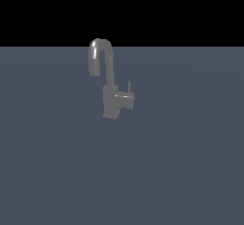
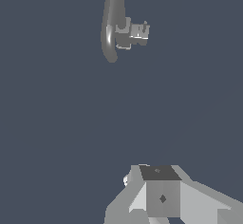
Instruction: Turn on the faucet by rotating a designated handle.
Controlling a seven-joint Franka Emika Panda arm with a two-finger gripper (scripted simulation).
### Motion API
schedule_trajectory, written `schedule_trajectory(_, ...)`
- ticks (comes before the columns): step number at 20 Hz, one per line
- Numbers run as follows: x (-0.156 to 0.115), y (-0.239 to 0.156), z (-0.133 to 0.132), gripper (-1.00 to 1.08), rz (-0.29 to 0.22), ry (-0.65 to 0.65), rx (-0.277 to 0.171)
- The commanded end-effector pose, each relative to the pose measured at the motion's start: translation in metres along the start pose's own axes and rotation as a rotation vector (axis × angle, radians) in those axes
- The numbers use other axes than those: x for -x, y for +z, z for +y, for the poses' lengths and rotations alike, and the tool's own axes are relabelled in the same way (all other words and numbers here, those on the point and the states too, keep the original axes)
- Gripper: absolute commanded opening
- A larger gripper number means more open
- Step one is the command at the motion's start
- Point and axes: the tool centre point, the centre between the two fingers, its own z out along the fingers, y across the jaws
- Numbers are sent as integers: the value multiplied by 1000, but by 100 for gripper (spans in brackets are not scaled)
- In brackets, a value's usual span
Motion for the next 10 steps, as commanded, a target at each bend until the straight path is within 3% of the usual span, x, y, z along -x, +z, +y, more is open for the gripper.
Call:
schedule_trajectory(1,-11,2,-1,-100,-22,29,-26)
schedule_trajectory(10,-64,15,-2,-100,-131,171,-160)
